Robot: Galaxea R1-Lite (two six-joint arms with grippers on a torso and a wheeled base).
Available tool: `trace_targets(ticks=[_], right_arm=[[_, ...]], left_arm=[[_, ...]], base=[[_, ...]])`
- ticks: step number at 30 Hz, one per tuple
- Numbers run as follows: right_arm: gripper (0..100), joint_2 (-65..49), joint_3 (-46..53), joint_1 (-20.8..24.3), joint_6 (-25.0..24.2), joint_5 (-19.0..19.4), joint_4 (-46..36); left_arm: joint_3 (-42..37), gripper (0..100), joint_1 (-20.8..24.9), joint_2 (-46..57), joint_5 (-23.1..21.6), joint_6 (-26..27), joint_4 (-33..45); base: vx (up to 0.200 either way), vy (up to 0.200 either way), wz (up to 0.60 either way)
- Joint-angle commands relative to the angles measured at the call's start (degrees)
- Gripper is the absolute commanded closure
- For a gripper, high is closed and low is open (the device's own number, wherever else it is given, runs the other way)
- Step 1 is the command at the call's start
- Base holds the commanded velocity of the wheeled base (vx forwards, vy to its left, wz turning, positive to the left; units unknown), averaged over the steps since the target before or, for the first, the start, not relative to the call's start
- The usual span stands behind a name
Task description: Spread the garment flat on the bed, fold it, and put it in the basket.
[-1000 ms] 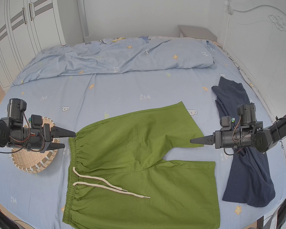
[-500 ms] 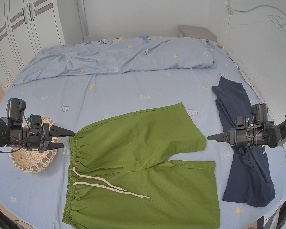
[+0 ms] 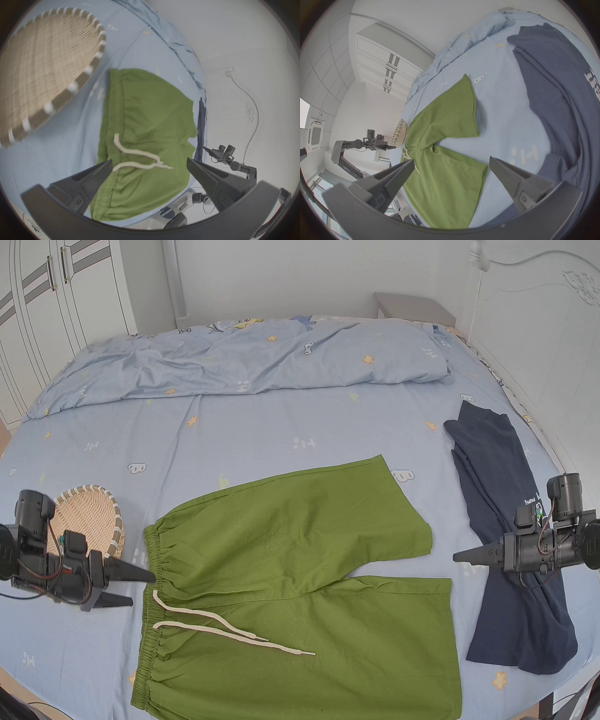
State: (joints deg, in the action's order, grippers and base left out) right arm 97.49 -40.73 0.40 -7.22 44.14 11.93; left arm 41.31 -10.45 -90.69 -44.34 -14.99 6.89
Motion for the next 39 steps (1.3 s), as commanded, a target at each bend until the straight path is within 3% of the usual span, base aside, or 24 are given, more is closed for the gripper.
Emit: trace_targets(ticks=[1,2,3,8,13,20,24,31,39], right_arm=[[0,-7.9,10.7,2.4,-0.1,-0.4,-0.7],[0,-7.9,10.7,2.4,-0.1,-0.4,-0.7],[0,-9.1,14.1,3.4,0.1,-0.5,-0.5],[0,-12.1,20.5,3.7,0.2,-0.5,-0.2],[0,-14.1,23.3,3.6,0.2,-0.4,-0.2],[0,-14.2,24.3,3.7,1.2,-0.2,-0.2],[0,-14.2,24.3,3.8,1.4,-0.1,-0.2],[0,-14.2,24.2,3.8,1.4,-0.1,-0.1],[0,-14.0,24.3,3.9,1.5,-0.1,-0.1]], left_arm=[[-12.5,0,-4.9,6.0,-0.3,5.8,0.5],[-12.5,0,-4.9,6.0,-0.3,5.8,0.5],[-16.4,0,-6.3,6.9,-0.3,9.6,0.4],[-24.6,0,-11.9,8.3,-0.4,19.1,0.5],[-29.3,0,-14.2,8.1,-0.2,24.1,0.4],[-31.2,0,-12.9,4.6,0.0,24.3,-2.1],[-32.8,0,-10.2,-1.5,0.1,24.4,-6.3],[-35.2,0,-9.5,-4.3,0.5,24.3,-13.3],[-35.9,0,-9.2,-4.3,3.3,24.4,-13.7]], base=[[0.0,0.0,0.0],[0.0,0.0,0.0],[0.0,0.0,0.0],[0.0,0.0,0.0],[0.0,0.0,0.0],[0.0,0.0,0.0],[0.0,0.0,0.0],[0.0,0.0,0.0],[0.0,0.0,0.0]])
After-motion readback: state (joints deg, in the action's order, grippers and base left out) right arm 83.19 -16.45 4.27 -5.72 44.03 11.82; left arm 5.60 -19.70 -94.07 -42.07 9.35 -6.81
